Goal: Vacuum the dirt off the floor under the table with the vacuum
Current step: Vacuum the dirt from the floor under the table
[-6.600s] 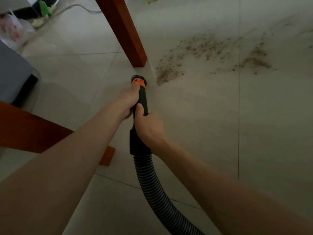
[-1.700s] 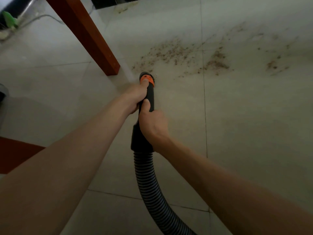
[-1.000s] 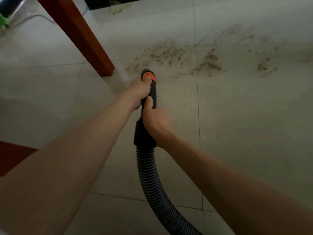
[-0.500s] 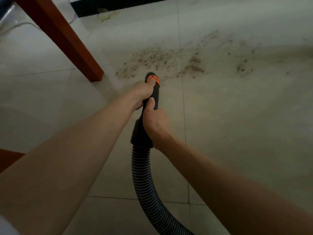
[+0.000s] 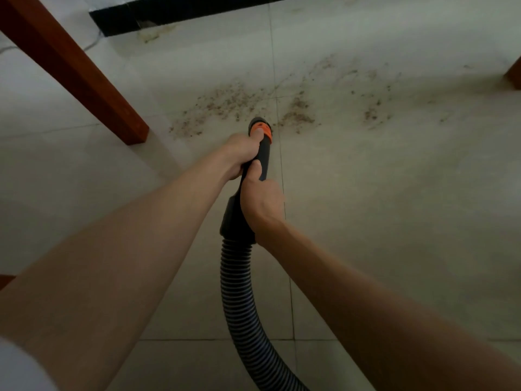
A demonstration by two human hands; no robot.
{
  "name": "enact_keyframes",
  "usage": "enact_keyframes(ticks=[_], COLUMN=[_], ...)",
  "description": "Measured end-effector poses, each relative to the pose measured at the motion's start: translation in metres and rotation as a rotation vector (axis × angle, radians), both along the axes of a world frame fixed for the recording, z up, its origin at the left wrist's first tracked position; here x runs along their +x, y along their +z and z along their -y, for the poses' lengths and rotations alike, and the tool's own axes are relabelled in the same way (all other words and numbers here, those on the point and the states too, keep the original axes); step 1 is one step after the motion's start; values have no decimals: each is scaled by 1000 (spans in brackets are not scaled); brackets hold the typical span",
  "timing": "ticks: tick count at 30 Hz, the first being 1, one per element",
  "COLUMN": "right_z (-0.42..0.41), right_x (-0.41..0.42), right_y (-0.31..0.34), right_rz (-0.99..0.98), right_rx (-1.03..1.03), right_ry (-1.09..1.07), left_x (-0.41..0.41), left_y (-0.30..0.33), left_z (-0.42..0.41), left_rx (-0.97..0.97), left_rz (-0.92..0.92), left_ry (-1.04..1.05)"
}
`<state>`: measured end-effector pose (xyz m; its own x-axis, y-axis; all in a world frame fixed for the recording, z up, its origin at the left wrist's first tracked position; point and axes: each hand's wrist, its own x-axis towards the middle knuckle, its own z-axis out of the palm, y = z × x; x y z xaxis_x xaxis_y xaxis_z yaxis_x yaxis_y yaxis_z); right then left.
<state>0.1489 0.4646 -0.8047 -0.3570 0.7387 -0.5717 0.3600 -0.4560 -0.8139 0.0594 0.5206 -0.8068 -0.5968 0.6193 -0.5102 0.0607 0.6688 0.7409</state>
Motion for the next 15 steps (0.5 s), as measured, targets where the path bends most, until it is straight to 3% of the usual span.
enact_keyframes(ticks=[15], right_z=[-18], right_x=[37], right_y=[-2], right_rz=[27], right_rx=[1], right_ry=[-122], left_x=[44], left_y=[-3], left_z=[-28], left_rx=[27], left_rz=[56], left_ry=[-99])
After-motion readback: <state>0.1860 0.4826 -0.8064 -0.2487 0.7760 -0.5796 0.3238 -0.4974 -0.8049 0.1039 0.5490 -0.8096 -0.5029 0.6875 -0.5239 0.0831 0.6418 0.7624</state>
